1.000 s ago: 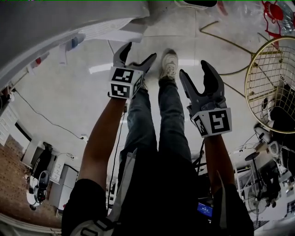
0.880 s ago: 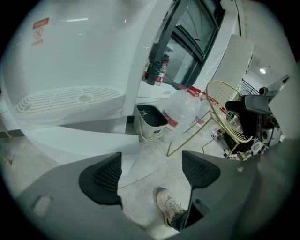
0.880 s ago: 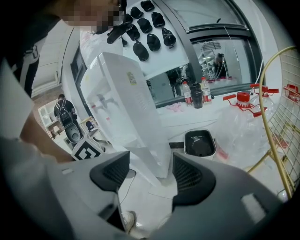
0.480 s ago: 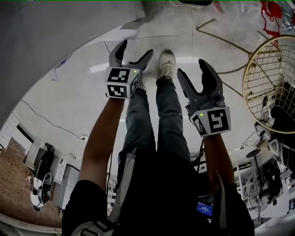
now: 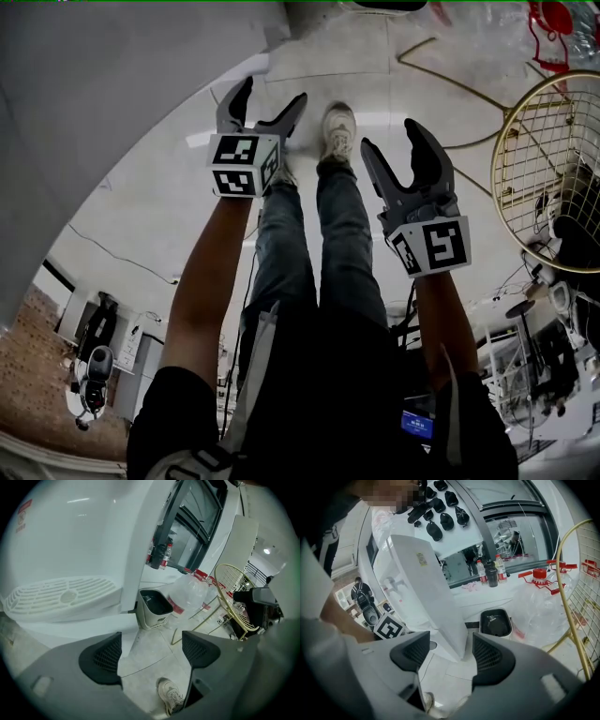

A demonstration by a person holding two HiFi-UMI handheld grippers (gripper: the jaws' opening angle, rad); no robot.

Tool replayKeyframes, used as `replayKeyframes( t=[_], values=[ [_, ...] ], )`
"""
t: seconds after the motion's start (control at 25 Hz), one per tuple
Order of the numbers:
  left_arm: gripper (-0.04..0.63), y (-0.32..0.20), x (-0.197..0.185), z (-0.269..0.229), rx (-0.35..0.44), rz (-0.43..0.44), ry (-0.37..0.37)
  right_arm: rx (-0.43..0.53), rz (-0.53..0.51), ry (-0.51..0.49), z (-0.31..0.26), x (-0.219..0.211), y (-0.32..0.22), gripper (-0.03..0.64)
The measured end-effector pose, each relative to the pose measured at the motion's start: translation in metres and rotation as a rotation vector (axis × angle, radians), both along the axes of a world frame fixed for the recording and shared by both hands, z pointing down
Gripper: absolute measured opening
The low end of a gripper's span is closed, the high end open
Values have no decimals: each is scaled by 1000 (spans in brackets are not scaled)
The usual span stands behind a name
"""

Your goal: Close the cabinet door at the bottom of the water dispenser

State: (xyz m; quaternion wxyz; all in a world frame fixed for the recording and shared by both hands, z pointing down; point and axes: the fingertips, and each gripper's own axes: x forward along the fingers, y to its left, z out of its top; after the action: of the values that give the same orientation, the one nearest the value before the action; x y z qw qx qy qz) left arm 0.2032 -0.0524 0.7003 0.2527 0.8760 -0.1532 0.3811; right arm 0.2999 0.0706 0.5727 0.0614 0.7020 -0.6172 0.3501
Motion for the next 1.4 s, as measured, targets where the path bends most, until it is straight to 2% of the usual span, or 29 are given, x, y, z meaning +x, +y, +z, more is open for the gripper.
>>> replayKeyframes(
  t=[0.28,0.72,1.4],
  values=[
    [416,-10,8,0,7,-11,-1,-4,6,-3,2,8,-6,282],
    [416,-13,15,9,-27,-34,-16,-15,16,-15,7,20,-9,282],
    [416,-12,40,3,-27,21,3,-5,58,15,-5,34,-4,281]
  ],
)
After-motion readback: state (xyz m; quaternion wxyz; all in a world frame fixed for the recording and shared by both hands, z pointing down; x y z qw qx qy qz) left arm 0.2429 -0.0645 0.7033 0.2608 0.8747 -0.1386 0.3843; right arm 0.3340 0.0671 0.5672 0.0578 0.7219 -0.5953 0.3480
